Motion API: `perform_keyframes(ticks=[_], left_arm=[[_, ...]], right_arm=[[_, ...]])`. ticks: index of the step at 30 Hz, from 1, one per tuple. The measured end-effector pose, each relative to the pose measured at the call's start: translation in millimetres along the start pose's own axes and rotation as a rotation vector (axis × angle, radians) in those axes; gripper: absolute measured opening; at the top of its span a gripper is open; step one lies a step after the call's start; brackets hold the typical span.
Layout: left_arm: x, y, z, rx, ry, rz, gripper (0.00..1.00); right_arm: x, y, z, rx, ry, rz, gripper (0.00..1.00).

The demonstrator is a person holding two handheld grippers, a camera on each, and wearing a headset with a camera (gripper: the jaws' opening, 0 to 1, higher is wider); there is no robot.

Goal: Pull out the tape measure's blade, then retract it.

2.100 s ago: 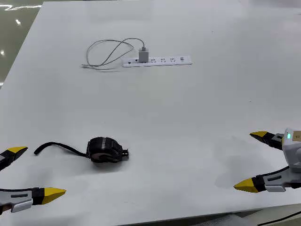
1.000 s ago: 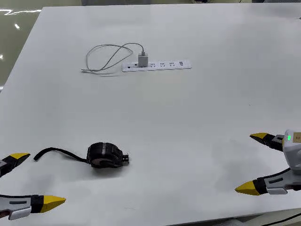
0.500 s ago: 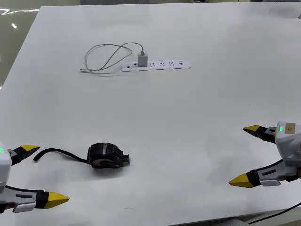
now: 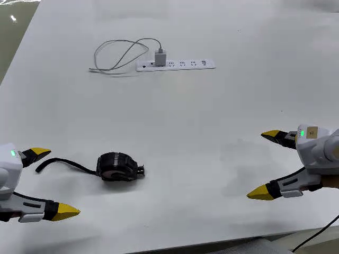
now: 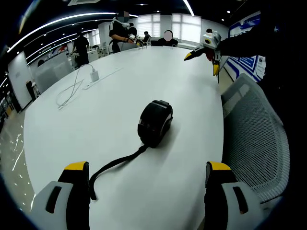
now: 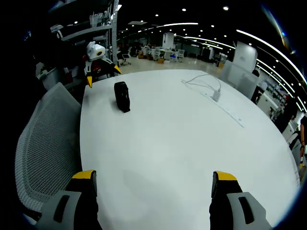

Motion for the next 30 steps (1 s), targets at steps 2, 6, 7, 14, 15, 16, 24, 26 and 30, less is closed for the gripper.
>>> perform_keyframes(ticks=[2, 6, 7, 14, 15, 16, 24, 26, 30], left_arm=[[-1.2, -1.7, -0.7, 0.007, -0.004, 0.005, 0.99], [-3.1, -7.4, -1.8, 0.027, -0.037, 0.029, 0.99], [-3.7, -8.5, -1.4, 0.029, -0.043, 0.033, 0.99], [-16.6, -17.1, 1.3, 0.065, -0.148, 0.068, 0.99], [-19.7, -19.2, 1.9, 0.072, -0.155, 0.071, 0.98], [-22.6, -20.3, 2.4, 0.076, -0.161, 0.07, 0.98], [-45.9, -33.8, 5.0, 0.097, -0.232, 0.076, 0.97], [-49.7, -37.5, 5.7, 0.101, -0.243, 0.081, 0.97], [-54.8, -43.0, 6.3, 0.111, -0.264, 0.086, 0.97]], right_arm=[[-0.3, -0.4, -1.7, 0.0, -0.001, 0.0, 0.99], [-2.2, -1.6, -3.8, 0.002, -0.003, -0.005, 0.99], [-2.7, -2.0, -4.0, 0.001, -0.003, -0.007, 0.99], [-9.9, -11.0, -0.7, -0.024, 0.03, -0.002, 0.99], [-12.3, -12.4, -0.2, -0.027, 0.035, -0.002, 0.99], [-14.1, -13.2, 0.3, -0.03, 0.038, -0.002, 0.99], [-33.0, -19.4, -3.6, -0.043, 0.067, -0.023, 0.99], [-38.6, -22.1, -4.4, -0.045, 0.073, -0.031, 0.99], [-46.7, -28.5, -3.3, -0.052, 0.076, -0.045, 0.99]])
Point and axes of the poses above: the centre of the closed fingertips' face, and the gripper's own axes: y roughly backward along the fingers, z roughly to its left, x roughly out of its underside, the point moved 1 cm from there along y, roughly backward along the fingers, and after that the axes turned 3 degrees about z, right-handed, at the moved point
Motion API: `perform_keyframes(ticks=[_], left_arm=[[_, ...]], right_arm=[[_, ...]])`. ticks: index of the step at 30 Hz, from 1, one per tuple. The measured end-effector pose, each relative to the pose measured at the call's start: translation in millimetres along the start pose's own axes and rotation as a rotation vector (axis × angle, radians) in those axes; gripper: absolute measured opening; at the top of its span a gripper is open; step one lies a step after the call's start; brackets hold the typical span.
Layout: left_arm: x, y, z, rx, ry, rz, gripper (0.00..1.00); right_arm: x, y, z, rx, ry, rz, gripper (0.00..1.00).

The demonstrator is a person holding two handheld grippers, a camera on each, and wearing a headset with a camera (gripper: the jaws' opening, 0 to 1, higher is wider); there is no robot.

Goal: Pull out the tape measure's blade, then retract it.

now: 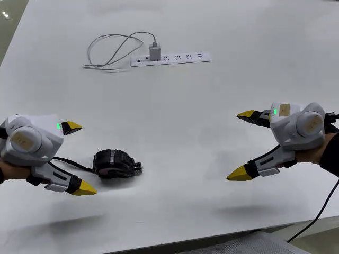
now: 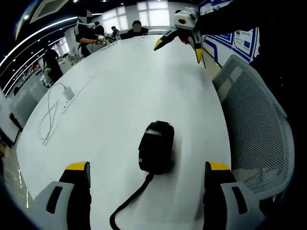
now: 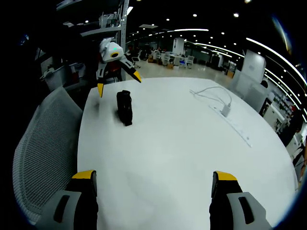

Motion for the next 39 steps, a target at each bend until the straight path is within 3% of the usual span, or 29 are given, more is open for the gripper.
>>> perform_keyframes(ticks=[12, 13, 32, 39], left_arm=[[-4.1, -14.2, -2.6, 0.043, -0.027, 0.031, 0.94], [-1.8, -16.4, -2.1, 0.043, -0.032, 0.048, 0.93], [-14.0, -34.6, -7.7, 0.098, -0.079, 0.054, 0.7], [-16.3, -43.8, -9.1, 0.104, -0.068, 0.066, 0.61]], right_arm=[[-11.0, -21.9, 9.4, -0.035, 0.008, -0.013, 0.99], [-13.9, -23.9, 9.4, -0.037, 0.006, -0.018, 0.99], [-42.6, -61.9, 17.8, -0.091, 0.047, -0.054, 0.99], [-50.4, -72.9, 19.2, -0.104, 0.052, -0.064, 0.99]])
Point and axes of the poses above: the centre of the closed fingertips' face, and the gripper's own axes: y roughly backward along the fingers, z roughly to its left, x roughly out of its underside, the point moved 1 cm from there along y, roughly backward along the fingers, and after that the axes turned 3 degrees about z, right-handed, at the moved point
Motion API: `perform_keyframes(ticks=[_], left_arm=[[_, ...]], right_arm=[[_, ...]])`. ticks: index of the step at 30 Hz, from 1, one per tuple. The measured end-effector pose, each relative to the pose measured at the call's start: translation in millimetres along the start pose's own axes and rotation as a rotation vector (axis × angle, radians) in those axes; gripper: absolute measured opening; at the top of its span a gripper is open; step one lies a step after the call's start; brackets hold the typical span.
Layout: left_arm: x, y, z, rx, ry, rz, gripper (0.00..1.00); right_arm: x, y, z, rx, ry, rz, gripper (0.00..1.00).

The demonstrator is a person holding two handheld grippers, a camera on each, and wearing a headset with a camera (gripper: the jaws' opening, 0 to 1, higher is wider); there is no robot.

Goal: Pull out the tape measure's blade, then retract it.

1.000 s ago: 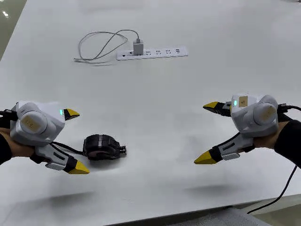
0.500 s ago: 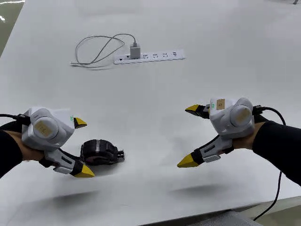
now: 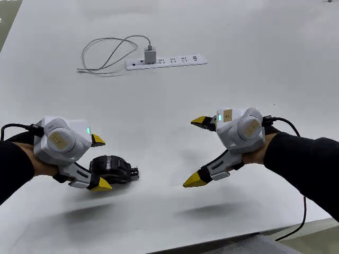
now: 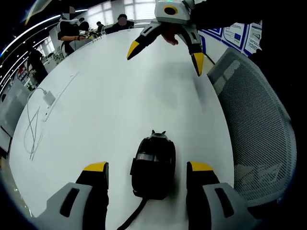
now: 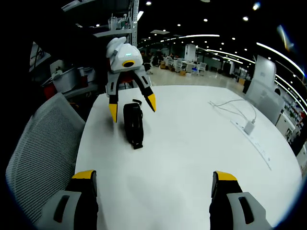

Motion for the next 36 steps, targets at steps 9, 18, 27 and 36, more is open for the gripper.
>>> perform_keyframes(ticks=[9, 18, 27, 36], left_arm=[[-0.2, -8.7, -0.5, 0.004, -0.018, 0.024, 0.48], [-1.4, -11.1, -6.8, 0.025, -0.078, 0.027, 0.33], [-1.1, -11.8, -6.3, 0.011, -0.087, 0.036, 0.32], [-1.1, -12.4, -5.6, 0.003, -0.044, 0.036, 0.32]], right_arm=[[-7.5, -13.0, 0.1, -0.016, 0.007, -0.002, 0.99], [-12.0, -20.0, -0.2, -0.023, 0.021, 0.005, 0.99], [-16.1, -28.6, 3.3, -0.049, 0.045, 0.004, 0.92], [-18.5, -49.0, 9.7, -0.094, 0.075, 0.013, 0.78]])
Point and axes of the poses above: the centre of the closed fingertips' face, and the gripper's own axes: y roughly backward along the fingers, z roughly to its left, x roughly out of its underside, the point moved 1 cm from there along y, roughly backward along the fingers, and after that the axes turned 3 degrees about z, right-handed, at the moved point
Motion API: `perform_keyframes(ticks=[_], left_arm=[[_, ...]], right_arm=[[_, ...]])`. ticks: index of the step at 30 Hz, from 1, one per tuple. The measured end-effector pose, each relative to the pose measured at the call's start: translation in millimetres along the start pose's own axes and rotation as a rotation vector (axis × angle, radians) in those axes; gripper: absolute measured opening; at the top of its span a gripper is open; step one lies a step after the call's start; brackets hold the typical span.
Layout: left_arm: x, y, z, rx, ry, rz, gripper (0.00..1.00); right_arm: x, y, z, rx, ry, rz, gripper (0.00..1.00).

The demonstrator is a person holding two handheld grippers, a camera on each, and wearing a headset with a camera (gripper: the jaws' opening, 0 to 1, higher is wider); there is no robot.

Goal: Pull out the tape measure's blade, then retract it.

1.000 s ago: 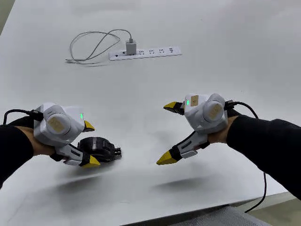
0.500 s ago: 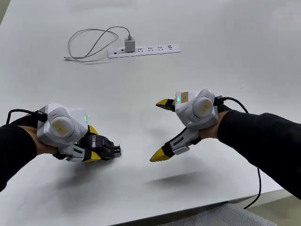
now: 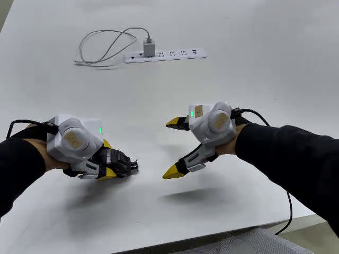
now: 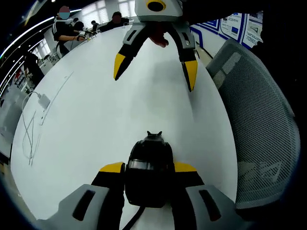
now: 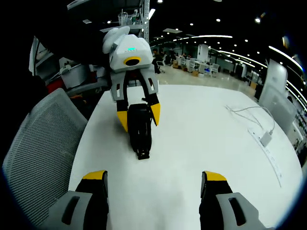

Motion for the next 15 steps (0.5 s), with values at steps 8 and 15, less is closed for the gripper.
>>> perform_keyframes(ticks=[8, 15], left_arm=[[0.2, -0.2, 0.7, 0.012, 0.001, -0.007, 0.32], [0.6, -0.1, 0.4, 0.009, 0.012, -0.012, 0.32]], right_arm=[[-6.6, -18.4, 4.5, -0.024, 0.011, -0.006, 0.67], [-12.2, -26.7, 5.9, -0.038, 0.015, -0.023, 0.57]])
Point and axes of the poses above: the centre of the closed fingertips' face, and the gripper's own axes: y roughly backward along the fingers, z roughly to its left, x roughly out of its underside, the point moved 1 cm from there along y, roughly backward along the fingers, and after that the axes turned 3 degrees about z, right-handed, at the moved point
